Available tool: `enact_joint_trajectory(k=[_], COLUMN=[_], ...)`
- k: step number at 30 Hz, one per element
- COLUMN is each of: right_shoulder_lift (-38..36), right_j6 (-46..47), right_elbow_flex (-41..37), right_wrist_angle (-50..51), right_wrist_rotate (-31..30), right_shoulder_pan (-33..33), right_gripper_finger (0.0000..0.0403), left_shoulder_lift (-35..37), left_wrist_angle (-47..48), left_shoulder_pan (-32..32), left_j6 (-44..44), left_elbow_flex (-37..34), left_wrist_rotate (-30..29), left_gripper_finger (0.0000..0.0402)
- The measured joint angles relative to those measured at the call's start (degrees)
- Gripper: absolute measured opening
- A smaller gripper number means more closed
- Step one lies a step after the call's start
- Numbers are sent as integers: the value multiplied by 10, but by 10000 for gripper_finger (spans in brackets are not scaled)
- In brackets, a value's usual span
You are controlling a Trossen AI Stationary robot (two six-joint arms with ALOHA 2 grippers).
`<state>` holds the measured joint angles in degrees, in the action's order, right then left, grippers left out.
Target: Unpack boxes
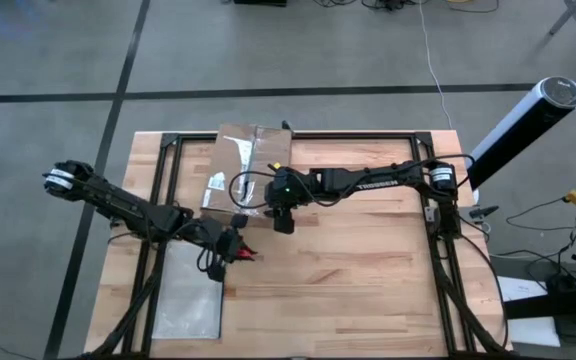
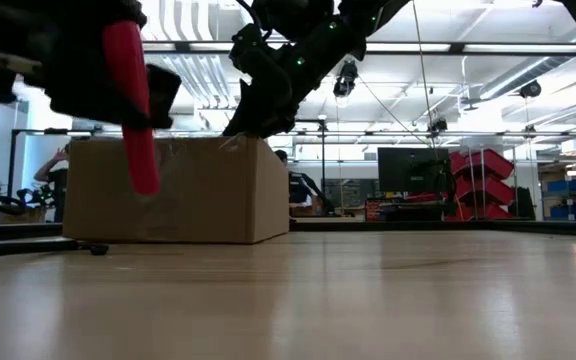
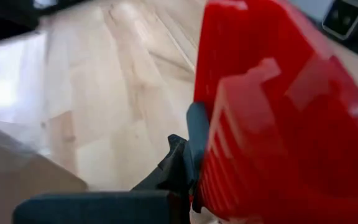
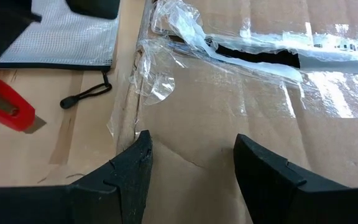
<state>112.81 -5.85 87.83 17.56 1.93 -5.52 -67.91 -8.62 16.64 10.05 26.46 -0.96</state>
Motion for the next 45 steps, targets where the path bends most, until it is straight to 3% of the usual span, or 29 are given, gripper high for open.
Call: enact_joint_trajectory(k=[9,18,28,37,45], right_shoulder_lift=[-31,-131,-141,-136,-105], right_j6=[-3,-28,-15,23,30], right_elbow_flex=[-2,-6,-79,-111,-112], right_wrist_angle=[-4,-31,-187,-236,-244], right_wrist_rotate=[21,36,133,131,130], right_shoulder_pan=[5,32,68,68,68], right_gripper_finger=[199,199,199,199,199], left_shoulder_lift=[-49,60,156,138,114], left_wrist_angle=[-76,-149,-162,-148,-190], left_shoulder_pan=[0,4,5,3,-3], left_j6=[-31,-20,1,8,41], left_elbow_flex=[-1,-1,-3,-4,-4], left_wrist_rotate=[0,9,-6,-67,-119], left_gripper_finger=[28,28,28,28,29])
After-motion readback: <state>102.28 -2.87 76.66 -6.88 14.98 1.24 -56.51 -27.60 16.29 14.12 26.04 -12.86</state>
